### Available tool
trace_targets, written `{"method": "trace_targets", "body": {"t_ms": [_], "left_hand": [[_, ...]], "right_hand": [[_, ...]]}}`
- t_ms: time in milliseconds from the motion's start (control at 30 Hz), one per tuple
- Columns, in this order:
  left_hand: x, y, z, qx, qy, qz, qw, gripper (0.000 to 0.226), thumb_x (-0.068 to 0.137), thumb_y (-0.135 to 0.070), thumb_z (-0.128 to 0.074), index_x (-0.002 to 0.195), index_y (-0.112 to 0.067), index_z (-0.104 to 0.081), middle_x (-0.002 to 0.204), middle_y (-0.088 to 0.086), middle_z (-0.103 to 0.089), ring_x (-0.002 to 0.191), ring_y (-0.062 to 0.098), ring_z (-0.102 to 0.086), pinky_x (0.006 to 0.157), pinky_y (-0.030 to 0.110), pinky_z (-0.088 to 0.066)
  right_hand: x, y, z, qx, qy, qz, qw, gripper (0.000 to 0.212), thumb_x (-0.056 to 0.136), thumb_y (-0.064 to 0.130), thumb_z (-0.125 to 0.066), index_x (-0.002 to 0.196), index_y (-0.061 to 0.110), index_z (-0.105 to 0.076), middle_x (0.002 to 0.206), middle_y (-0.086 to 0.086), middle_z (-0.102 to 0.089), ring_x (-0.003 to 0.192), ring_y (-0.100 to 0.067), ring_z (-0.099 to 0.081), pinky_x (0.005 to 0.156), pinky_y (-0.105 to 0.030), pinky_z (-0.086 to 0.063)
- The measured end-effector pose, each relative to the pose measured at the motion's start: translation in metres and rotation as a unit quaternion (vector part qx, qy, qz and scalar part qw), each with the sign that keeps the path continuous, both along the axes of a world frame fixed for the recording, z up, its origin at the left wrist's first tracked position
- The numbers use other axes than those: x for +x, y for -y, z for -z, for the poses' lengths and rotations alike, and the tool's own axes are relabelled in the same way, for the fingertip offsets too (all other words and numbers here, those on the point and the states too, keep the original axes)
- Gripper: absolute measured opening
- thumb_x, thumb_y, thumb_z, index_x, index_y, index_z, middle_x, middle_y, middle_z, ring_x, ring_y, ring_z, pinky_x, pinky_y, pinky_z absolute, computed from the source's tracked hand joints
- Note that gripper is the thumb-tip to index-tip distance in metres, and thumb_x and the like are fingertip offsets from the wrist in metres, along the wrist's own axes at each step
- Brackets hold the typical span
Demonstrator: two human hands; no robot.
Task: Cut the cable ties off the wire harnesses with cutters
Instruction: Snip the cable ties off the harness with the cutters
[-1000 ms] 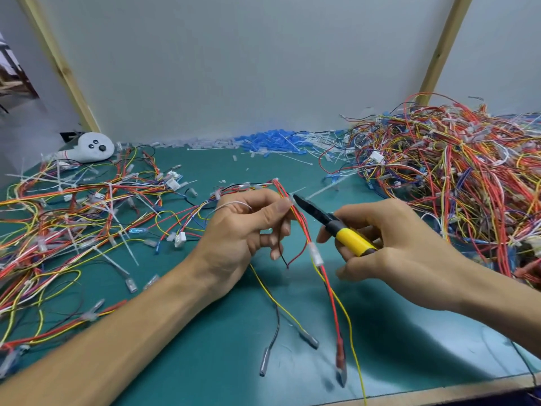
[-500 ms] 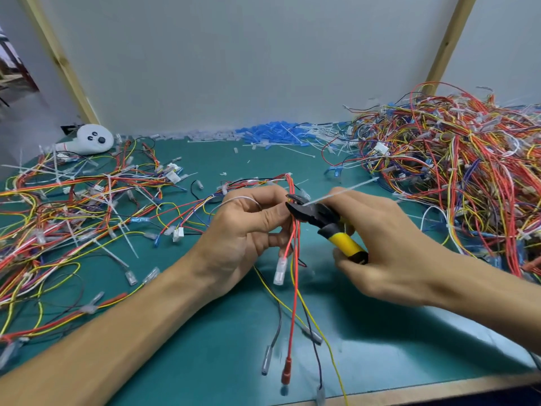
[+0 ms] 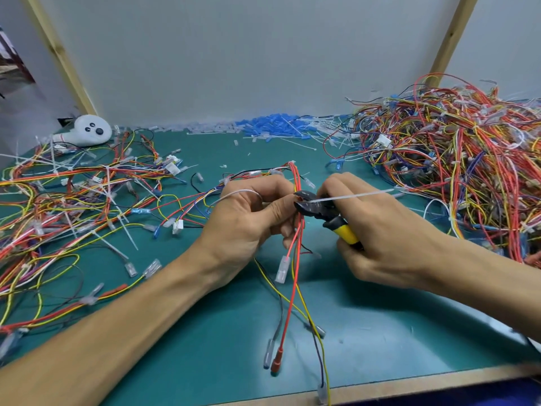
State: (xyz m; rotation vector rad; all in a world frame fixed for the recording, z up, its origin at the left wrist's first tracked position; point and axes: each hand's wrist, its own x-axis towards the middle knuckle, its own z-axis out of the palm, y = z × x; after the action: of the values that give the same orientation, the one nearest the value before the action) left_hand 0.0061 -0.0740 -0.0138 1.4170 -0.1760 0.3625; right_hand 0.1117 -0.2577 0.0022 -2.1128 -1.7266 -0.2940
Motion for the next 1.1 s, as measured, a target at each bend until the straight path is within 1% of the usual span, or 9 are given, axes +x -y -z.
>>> {"method": "trace_targets", "body": {"t_ms": [133, 300, 400, 467, 567, 800, 967, 1033, 1100], "left_hand": [[0.0, 0.001, 0.001, -0.006, -0.008, -0.006, 1.0, 0.011, 0.087, -0.009, -0.06, 0.08, -0.001, -0.062, 0.064, 0.006, -0.061, 0.053, 0.013, -0.052, 0.054, 0.025, -0.049], [-0.002, 0.003, 0.005, -0.031, -0.033, 0.004, 0.999, 0.017, 0.085, -0.013, -0.062, 0.071, -0.016, -0.072, 0.063, 0.006, -0.061, 0.055, 0.016, -0.05, 0.056, 0.026, -0.047], [-0.003, 0.003, 0.004, -0.031, -0.034, 0.014, 0.999, 0.02, 0.083, -0.013, -0.062, 0.068, -0.018, -0.074, 0.061, 0.004, -0.061, 0.051, 0.014, -0.051, 0.053, 0.026, -0.048], [-0.003, 0.003, 0.004, -0.031, -0.033, 0.014, 0.999, 0.02, 0.083, -0.012, -0.062, 0.068, -0.016, -0.074, 0.06, 0.004, -0.061, 0.05, 0.013, -0.051, 0.052, 0.026, -0.048], [-0.004, 0.003, 0.004, -0.03, -0.035, 0.011, 0.999, 0.016, 0.084, -0.01, -0.061, 0.07, -0.011, -0.07, 0.061, 0.005, -0.06, 0.051, 0.013, -0.051, 0.053, 0.026, -0.049], [-0.002, 0.002, 0.004, -0.044, -0.041, 0.014, 0.998, 0.017, 0.083, -0.012, -0.063, 0.07, -0.015, -0.073, 0.063, 0.006, -0.061, 0.054, 0.013, -0.054, 0.055, 0.025, -0.049], [-0.002, 0.002, 0.005, -0.049, -0.042, 0.028, 0.997, 0.019, 0.085, -0.011, -0.063, 0.072, -0.017, -0.075, 0.065, 0.007, -0.063, 0.056, 0.014, -0.056, 0.055, 0.024, -0.05], [-0.002, 0.001, 0.004, -0.05, -0.04, 0.037, 0.997, 0.02, 0.087, -0.01, -0.063, 0.074, -0.017, -0.076, 0.066, 0.007, -0.064, 0.057, 0.014, -0.055, 0.055, 0.024, -0.05], [-0.002, 0.001, 0.004, -0.052, -0.045, 0.037, 0.997, 0.021, 0.087, -0.01, -0.062, 0.075, -0.017, -0.076, 0.066, 0.007, -0.064, 0.057, 0.015, -0.055, 0.055, 0.024, -0.05]], "right_hand": [[-0.001, -0.003, 0.003, 0.021, 0.021, 0.001, 1.0, 0.023, 0.074, 0.01, -0.041, 0.092, 0.019, -0.032, 0.09, 0.005, -0.033, 0.079, -0.023, -0.03, 0.067, -0.032, -0.025], [-0.003, -0.004, 0.008, 0.016, 0.017, 0.011, 1.0, 0.019, 0.075, 0.013, -0.035, 0.092, 0.02, -0.03, 0.089, 0.004, -0.035, 0.08, -0.026, -0.033, 0.067, -0.036, -0.029], [-0.004, -0.004, 0.009, 0.008, 0.018, 0.01, 1.0, 0.017, 0.076, 0.017, -0.031, 0.092, 0.019, -0.031, 0.089, 0.002, -0.037, 0.079, -0.027, -0.033, 0.066, -0.036, -0.028], [-0.003, -0.004, 0.011, 0.011, 0.014, 0.013, 1.0, 0.019, 0.075, 0.01, -0.035, 0.092, 0.018, -0.031, 0.089, 0.001, -0.038, 0.078, -0.027, -0.032, 0.066, -0.036, -0.027], [-0.001, -0.003, 0.012, 0.012, 0.007, 0.013, 1.0, 0.035, 0.069, -0.001, -0.047, 0.092, 0.019, -0.03, 0.088, 0.004, -0.035, 0.077, -0.024, -0.03, 0.065, -0.037, -0.027], [-0.001, -0.002, 0.01, 0.036, 0.03, 0.018, 0.999, 0.044, 0.066, -0.004, -0.05, 0.094, 0.022, -0.028, 0.082, 0.017, -0.027, 0.077, -0.023, -0.028, 0.057, -0.045, -0.039], [-0.001, -0.002, 0.009, 0.065, 0.053, 0.023, 0.996, 0.043, 0.067, -0.004, -0.051, 0.094, 0.022, -0.029, 0.079, 0.016, -0.023, 0.077, -0.015, -0.015, 0.06, -0.034, -0.025], [-0.002, -0.002, 0.009, 0.075, 0.058, 0.029, 0.995, 0.04, 0.069, -0.001, -0.05, 0.093, 0.022, -0.028, 0.076, 0.019, -0.024, 0.077, -0.014, -0.014, 0.06, -0.034, -0.024], [-0.003, -0.002, 0.007, 0.074, 0.061, 0.029, 0.995, 0.026, 0.073, 0.005, -0.044, 0.091, 0.02, -0.033, 0.08, 0.015, -0.028, 0.076, -0.018, -0.02, 0.059, -0.036, -0.027]]}}
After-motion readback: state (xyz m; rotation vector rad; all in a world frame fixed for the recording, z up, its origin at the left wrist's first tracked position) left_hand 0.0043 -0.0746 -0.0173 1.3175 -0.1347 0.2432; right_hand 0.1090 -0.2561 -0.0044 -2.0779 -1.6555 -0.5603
